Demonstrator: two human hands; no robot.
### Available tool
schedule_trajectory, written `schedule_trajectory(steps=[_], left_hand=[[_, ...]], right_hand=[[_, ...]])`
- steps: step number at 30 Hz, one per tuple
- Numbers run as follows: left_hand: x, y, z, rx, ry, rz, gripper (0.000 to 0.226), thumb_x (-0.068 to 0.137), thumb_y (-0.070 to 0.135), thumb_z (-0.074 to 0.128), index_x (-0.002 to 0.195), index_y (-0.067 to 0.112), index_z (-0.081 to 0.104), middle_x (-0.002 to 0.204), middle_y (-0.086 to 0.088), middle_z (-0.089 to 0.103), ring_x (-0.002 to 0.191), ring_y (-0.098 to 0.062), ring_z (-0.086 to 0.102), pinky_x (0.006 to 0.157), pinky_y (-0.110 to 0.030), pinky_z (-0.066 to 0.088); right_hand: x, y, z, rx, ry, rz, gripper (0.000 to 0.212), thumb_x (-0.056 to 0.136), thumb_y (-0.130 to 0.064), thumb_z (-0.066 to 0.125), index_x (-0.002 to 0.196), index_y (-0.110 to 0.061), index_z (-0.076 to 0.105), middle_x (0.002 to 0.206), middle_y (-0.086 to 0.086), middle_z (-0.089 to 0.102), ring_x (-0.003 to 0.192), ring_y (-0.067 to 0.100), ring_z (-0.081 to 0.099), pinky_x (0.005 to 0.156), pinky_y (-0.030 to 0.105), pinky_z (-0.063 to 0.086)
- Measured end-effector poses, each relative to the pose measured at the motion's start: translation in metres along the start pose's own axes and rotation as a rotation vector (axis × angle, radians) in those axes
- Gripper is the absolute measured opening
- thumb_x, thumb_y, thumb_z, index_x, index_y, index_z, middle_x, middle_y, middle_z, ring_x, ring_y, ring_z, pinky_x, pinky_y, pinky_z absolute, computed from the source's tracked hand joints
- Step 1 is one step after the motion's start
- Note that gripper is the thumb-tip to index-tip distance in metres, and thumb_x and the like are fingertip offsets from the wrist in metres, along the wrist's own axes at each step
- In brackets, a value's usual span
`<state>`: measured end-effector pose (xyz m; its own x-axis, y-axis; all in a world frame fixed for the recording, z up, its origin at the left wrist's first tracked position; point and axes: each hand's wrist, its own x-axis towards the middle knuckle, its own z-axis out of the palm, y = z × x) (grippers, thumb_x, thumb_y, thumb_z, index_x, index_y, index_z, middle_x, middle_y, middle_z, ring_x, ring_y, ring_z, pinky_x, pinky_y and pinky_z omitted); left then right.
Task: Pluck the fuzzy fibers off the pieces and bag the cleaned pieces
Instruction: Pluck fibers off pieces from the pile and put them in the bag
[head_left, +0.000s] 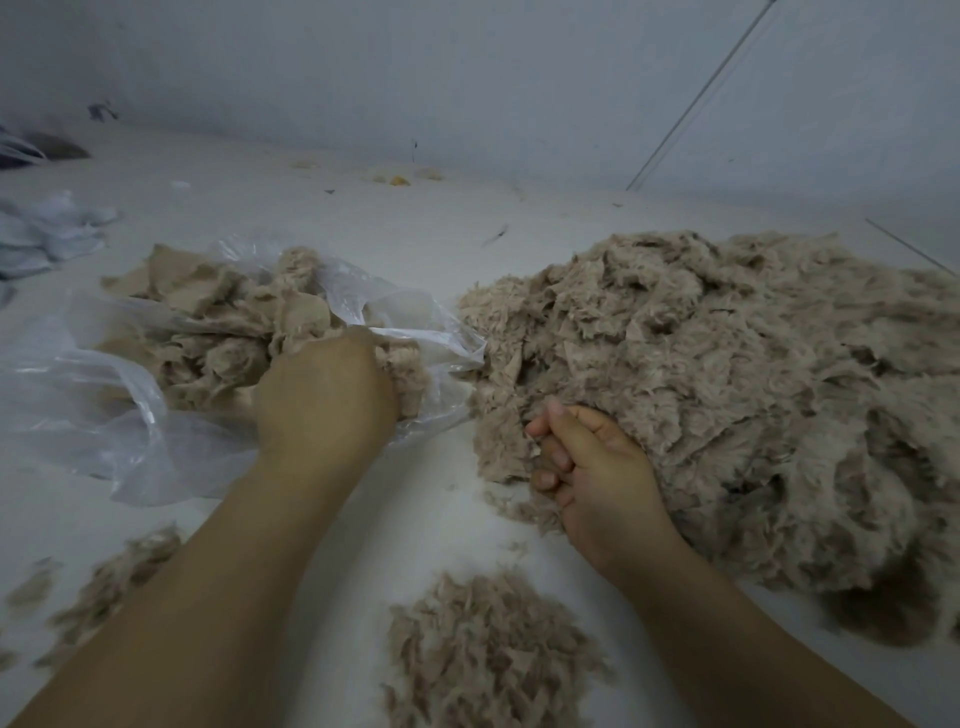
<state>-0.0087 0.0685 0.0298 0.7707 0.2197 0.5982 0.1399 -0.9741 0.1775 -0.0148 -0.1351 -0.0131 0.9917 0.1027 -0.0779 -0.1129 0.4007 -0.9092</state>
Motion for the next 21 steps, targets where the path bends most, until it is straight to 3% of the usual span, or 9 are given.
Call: schedule_trajectory(steps=[2, 5, 8, 10, 11, 13, 16, 18, 21], left_hand=[[-0.008, 0.011, -0.001, -0.199, -0.088, 0.111, 0.015, 0.085, 0.029, 0.058, 0.085, 0.016, 0.066, 0.071, -0.007, 0.065, 0.067, -0.032, 0.061, 0.054, -0.031, 0.042], [-0.023, 0.033, 0.004, -0.381, -0.482, 0.238, 0.03, 0.075, 0.055, 0.071, 0.094, 0.032, 0.066, 0.084, 0.008, 0.064, 0.077, -0.015, 0.061, 0.062, -0.03, 0.05], [-0.034, 0.045, 0.018, -0.359, -0.51, 0.378, 0.028, 0.077, 0.044, 0.071, 0.099, 0.027, 0.068, 0.091, 0.01, 0.053, 0.079, -0.013, 0.056, 0.054, -0.025, 0.04], [-0.034, 0.045, 0.022, -0.512, -0.484, 0.334, 0.009, 0.084, 0.023, 0.068, 0.09, 0.018, 0.072, 0.089, 0.006, 0.055, 0.078, -0.009, 0.057, 0.061, -0.028, 0.045], [-0.033, 0.045, 0.023, -0.604, -0.48, 0.288, 0.005, 0.087, 0.016, 0.066, 0.085, 0.015, 0.071, 0.083, 0.006, 0.057, 0.072, -0.002, 0.055, 0.062, -0.023, 0.045], [-0.032, 0.045, 0.021, -0.786, -0.494, 0.189, 0.014, 0.091, 0.009, 0.062, 0.079, 0.015, 0.067, 0.067, 0.011, 0.055, 0.055, 0.002, 0.051, 0.053, -0.014, 0.038], [-0.033, 0.049, 0.016, -0.996, -0.55, 0.083, 0.024, 0.097, 0.005, 0.052, 0.078, 0.019, 0.058, 0.057, 0.008, 0.057, 0.047, -0.008, 0.054, 0.047, -0.025, 0.045], [-0.034, 0.051, 0.015, -1.126, -0.563, -0.008, 0.02, 0.099, 0.005, 0.05, 0.081, 0.011, 0.057, 0.055, -0.002, 0.058, 0.044, -0.02, 0.056, 0.043, -0.026, 0.044], [-0.032, 0.052, 0.013, -1.296, -0.537, -0.154, 0.02, 0.1, 0.006, 0.051, 0.081, 0.006, 0.058, 0.057, -0.007, 0.06, 0.039, -0.021, 0.051, 0.039, -0.026, 0.04]], right_hand=[[0.0, 0.0, 0.0, 0.005, -0.001, 0.002, 0.041, 0.1, -0.026, 0.054, 0.062, -0.019, 0.067, 0.051, -0.004, 0.035, 0.045, 0.008, 0.033, 0.043, 0.019, 0.035], [0.0, 0.0, 0.0, 0.019, 0.001, 0.0, 0.04, 0.1, -0.025, 0.054, 0.064, -0.016, 0.066, 0.051, -0.003, 0.034, 0.045, 0.008, 0.032, 0.043, 0.019, 0.036], [0.001, 0.001, -0.001, 0.021, -0.001, -0.01, 0.041, 0.101, -0.023, 0.053, 0.063, -0.016, 0.067, 0.051, -0.003, 0.035, 0.045, 0.008, 0.032, 0.042, 0.019, 0.036], [0.002, 0.003, -0.002, 0.011, -0.003, -0.017, 0.038, 0.1, -0.021, 0.053, 0.066, -0.017, 0.069, 0.051, -0.003, 0.036, 0.046, 0.008, 0.033, 0.042, 0.019, 0.036], [0.004, 0.004, -0.003, 0.003, -0.005, -0.022, 0.033, 0.1, -0.019, 0.055, 0.071, -0.016, 0.07, 0.051, -0.003, 0.039, 0.046, 0.008, 0.034, 0.043, 0.019, 0.036], [0.005, 0.004, -0.006, -0.053, -0.028, -0.036, 0.02, 0.097, -0.01, 0.058, 0.087, -0.017, 0.073, 0.057, 0.0, 0.05, 0.049, 0.007, 0.039, 0.045, 0.02, 0.038], [0.007, 0.006, -0.007, -0.139, -0.097, -0.047, 0.03, 0.092, -0.001, 0.06, 0.105, -0.025, 0.073, 0.079, 0.012, 0.055, 0.061, 0.014, 0.042, 0.047, 0.023, 0.036], [0.007, 0.006, -0.006, -0.182, -0.104, -0.046, 0.021, 0.088, -0.009, 0.067, 0.102, -0.022, 0.074, 0.085, 0.016, 0.056, 0.065, 0.02, 0.041, 0.046, 0.022, 0.035], [0.006, 0.007, -0.006, -0.223, -0.088, -0.053, 0.004, 0.089, -0.016, 0.069, 0.091, -0.014, 0.072, 0.084, 0.021, 0.066, 0.063, 0.025, 0.045, 0.045, 0.021, 0.037]])
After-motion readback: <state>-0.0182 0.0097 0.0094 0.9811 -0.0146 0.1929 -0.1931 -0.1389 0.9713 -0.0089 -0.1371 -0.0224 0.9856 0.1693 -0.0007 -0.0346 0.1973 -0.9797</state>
